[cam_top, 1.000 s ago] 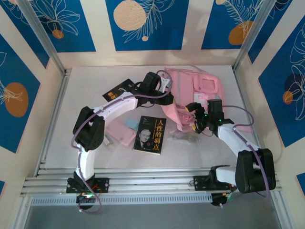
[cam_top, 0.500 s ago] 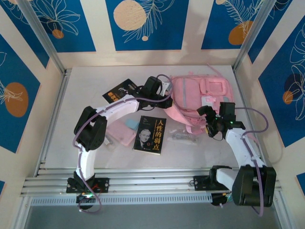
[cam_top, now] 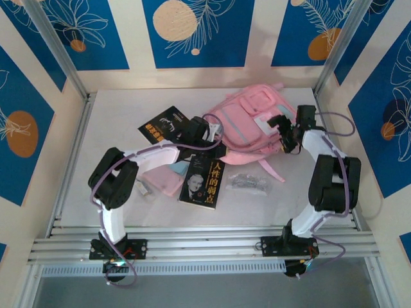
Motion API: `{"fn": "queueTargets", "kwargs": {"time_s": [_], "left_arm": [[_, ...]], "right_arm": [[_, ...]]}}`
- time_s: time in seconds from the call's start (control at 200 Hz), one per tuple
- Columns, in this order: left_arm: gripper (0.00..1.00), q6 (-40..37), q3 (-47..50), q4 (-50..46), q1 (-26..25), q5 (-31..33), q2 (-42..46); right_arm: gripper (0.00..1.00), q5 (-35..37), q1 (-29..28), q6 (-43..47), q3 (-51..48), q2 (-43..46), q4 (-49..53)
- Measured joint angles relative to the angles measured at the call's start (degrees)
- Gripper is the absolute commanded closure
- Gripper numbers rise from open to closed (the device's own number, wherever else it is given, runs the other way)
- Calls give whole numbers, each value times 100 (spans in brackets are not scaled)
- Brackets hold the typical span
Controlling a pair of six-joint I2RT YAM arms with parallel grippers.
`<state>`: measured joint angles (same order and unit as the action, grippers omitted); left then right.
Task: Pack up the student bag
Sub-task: Unzip the student bag at the top-right of the table.
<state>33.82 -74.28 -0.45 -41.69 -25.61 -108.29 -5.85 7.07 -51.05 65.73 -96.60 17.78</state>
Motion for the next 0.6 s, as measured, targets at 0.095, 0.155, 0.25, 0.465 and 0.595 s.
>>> {"fn": "queueTargets", "kwargs": {"time_s": [0.095, 0.155, 0.25, 0.465, 0.595], "left_arm": [[100, 151, -33, 136, -92, -125, 0], [100, 221, -153, 131, -146, -188, -44], [100, 271, -549, 136, -190, -269, -271], [100, 431, -1585, 188, -229, -444, -1025], [100, 579, -1749, 289, -247, -450, -1228]], "right_arm": [[2, -72, -50, 175, 636, -380, 149], [1, -76, -74, 275, 802, -435, 295], [1, 9, -83, 391, 774, -295, 640], [1, 136, 28, 586, 90, 953, 1508], [1, -105, 55, 533, -393, 1825, 1650]]}}
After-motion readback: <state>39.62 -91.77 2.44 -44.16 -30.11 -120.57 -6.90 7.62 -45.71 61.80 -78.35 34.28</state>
